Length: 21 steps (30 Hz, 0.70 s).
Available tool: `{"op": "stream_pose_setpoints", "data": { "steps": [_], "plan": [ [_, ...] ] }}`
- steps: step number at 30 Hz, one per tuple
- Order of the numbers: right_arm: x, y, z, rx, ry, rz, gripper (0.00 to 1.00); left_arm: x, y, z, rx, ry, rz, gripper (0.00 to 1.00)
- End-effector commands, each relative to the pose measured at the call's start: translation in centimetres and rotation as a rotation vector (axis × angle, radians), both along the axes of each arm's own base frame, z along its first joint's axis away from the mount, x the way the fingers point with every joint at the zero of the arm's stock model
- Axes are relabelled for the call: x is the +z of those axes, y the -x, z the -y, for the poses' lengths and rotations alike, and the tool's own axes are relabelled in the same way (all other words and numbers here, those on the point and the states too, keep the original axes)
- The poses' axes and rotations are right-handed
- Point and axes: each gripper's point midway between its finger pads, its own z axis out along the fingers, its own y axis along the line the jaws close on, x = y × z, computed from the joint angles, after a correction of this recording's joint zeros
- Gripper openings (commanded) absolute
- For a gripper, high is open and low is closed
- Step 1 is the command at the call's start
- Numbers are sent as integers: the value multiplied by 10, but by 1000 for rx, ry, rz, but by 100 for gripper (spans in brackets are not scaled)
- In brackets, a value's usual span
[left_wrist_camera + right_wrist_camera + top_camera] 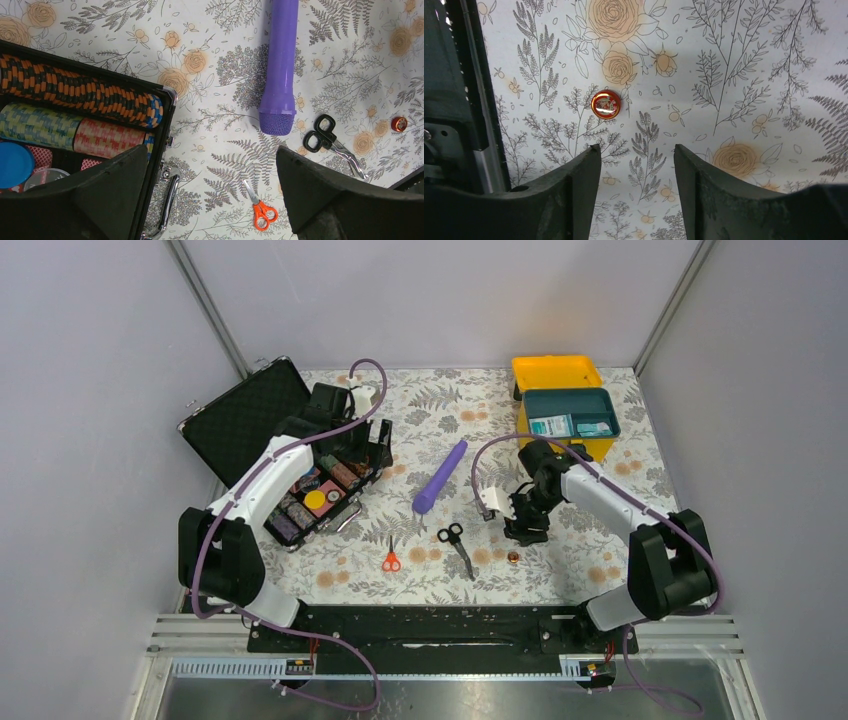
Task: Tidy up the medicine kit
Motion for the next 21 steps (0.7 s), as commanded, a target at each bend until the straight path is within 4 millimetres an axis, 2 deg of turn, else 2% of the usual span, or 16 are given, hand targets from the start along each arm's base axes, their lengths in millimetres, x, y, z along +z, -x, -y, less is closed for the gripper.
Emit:
{"op": "stream_pose_setpoints", "data": {
  "steps": [1,8,11,16,21],
  "plan": [
    [2,-2,-12,150,-69,35,61,21,-16,-1,22,22,69,99],
    [-17,10,0,202,-24,83,61,45,-35,-10,61,62,113,99],
    [-21,22,2,224,-21,54,61,53,-38,-9,62,94,122,99],
    [-30,40,5,303,-3,33,59,59,-35,-9,73,119,142,99],
    [-39,38,4,325,16,74,56,62,-30,-7,70,145,146,99]
  ]
}}
